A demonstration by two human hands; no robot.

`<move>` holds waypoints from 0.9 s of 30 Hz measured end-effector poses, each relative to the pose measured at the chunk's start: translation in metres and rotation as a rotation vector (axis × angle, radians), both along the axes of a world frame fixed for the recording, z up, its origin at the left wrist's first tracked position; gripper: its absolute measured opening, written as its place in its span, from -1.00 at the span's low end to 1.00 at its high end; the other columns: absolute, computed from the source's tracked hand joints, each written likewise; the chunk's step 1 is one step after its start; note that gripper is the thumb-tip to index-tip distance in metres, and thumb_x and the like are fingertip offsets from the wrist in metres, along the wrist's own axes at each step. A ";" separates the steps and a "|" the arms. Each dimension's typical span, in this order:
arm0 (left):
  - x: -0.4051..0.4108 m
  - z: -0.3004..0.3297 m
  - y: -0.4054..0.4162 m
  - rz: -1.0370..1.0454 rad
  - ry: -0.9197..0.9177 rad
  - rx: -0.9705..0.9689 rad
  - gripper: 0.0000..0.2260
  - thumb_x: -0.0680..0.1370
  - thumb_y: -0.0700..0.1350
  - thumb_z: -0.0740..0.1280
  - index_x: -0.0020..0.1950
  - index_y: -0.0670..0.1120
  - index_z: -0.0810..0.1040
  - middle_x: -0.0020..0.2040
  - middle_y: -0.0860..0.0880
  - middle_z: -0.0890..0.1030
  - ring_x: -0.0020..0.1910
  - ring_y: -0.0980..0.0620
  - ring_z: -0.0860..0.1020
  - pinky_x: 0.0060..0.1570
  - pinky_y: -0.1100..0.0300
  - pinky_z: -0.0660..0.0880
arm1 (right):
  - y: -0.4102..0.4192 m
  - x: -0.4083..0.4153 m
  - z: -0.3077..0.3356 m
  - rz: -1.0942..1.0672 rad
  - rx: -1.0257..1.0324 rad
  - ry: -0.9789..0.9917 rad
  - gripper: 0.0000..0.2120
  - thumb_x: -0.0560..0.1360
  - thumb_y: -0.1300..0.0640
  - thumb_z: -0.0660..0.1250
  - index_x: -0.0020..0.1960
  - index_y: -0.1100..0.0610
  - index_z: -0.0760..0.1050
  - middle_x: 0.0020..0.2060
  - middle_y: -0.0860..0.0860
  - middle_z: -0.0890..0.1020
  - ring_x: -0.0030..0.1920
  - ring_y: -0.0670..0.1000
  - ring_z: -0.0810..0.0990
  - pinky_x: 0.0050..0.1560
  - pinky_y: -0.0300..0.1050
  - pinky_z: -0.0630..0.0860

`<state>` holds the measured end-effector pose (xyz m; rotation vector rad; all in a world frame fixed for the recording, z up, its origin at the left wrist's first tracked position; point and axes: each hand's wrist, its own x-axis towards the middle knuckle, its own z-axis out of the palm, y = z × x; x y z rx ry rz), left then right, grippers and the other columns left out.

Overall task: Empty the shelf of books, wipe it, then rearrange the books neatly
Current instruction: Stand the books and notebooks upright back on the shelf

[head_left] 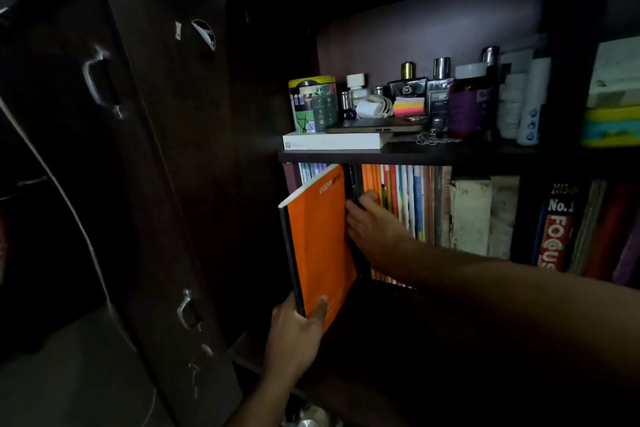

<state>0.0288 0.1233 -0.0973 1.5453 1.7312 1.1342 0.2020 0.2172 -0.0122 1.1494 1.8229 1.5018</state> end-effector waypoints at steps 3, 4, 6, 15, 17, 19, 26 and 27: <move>0.001 0.003 -0.002 -0.004 0.007 0.005 -0.51 0.62 0.14 0.31 0.51 -0.01 0.41 0.40 -0.08 0.51 0.36 -0.13 0.49 0.32 0.03 0.44 | -0.008 -0.001 0.003 -0.012 -0.007 -0.034 -0.47 0.52 -0.12 0.38 0.38 0.15 0.45 0.30 0.20 0.48 0.32 0.26 0.37 0.31 0.24 0.29; 0.001 0.005 -0.001 -0.014 0.010 0.007 -0.52 0.62 0.12 0.31 0.51 -0.02 0.41 0.40 -0.07 0.51 0.37 -0.12 0.49 0.29 0.08 0.41 | -0.009 -0.001 0.005 -0.017 -0.012 -0.036 -0.50 0.52 -0.10 0.38 0.36 0.14 0.47 0.29 0.20 0.49 0.31 0.25 0.37 0.31 0.24 0.30; 0.000 0.004 0.002 -0.030 0.006 -0.003 -0.51 0.63 0.11 0.31 0.52 -0.03 0.40 0.40 -0.05 0.51 0.38 -0.09 0.48 0.25 0.13 0.38 | -0.015 -0.005 0.008 -0.021 -0.040 -0.019 -0.56 0.53 -0.07 0.39 0.32 0.13 0.48 0.28 0.19 0.50 0.31 0.24 0.38 0.30 0.23 0.32; -0.005 -0.005 0.012 -0.185 -0.020 -0.011 -0.53 0.65 0.12 0.26 0.56 0.09 0.32 0.45 0.03 0.45 0.41 -0.02 0.43 0.30 0.18 0.34 | -0.024 0.011 0.001 0.073 -0.163 0.403 -0.36 0.60 -0.20 0.16 0.55 0.14 0.24 0.57 0.18 0.20 0.59 0.25 0.00 0.49 0.40 -0.03; -0.005 -0.003 0.011 -0.246 -0.037 -0.015 -0.54 0.67 0.09 0.25 0.57 0.13 0.29 0.45 0.08 0.43 0.35 0.09 0.42 0.28 0.24 0.30 | -0.024 0.024 -0.006 0.159 -0.177 0.465 -0.34 0.55 -0.20 0.24 0.54 0.14 0.30 0.55 0.17 0.28 0.60 0.23 0.05 0.50 0.39 -0.10; -0.004 0.000 0.012 -0.282 -0.057 -0.020 -0.53 0.67 0.08 0.24 0.58 0.15 0.25 0.44 0.14 0.41 0.32 0.17 0.38 0.32 0.24 0.28 | -0.019 0.031 -0.010 0.245 -0.173 0.514 -0.39 0.44 -0.18 0.34 0.38 0.14 0.50 0.39 0.16 0.50 0.52 0.22 0.29 0.47 0.36 0.00; 0.009 -0.003 0.037 -0.307 -0.070 -0.014 -0.60 0.66 0.09 0.26 0.50 0.21 0.29 0.34 0.19 0.45 0.29 0.17 0.44 0.29 0.24 0.33 | -0.004 0.033 -0.028 0.452 -0.085 0.676 -0.48 0.43 -0.19 0.31 0.24 0.14 0.57 0.25 0.13 0.61 0.44 0.18 0.42 0.47 0.35 0.11; 0.011 -0.003 0.041 -0.308 -0.083 -0.019 -0.64 0.67 0.06 0.26 0.44 0.23 0.28 0.28 0.21 0.46 0.25 0.18 0.45 0.23 0.28 0.33 | -0.002 0.034 -0.030 0.456 -0.077 0.685 -0.49 0.43 -0.19 0.32 0.22 0.13 0.57 0.24 0.12 0.61 0.45 0.18 0.40 0.48 0.35 0.09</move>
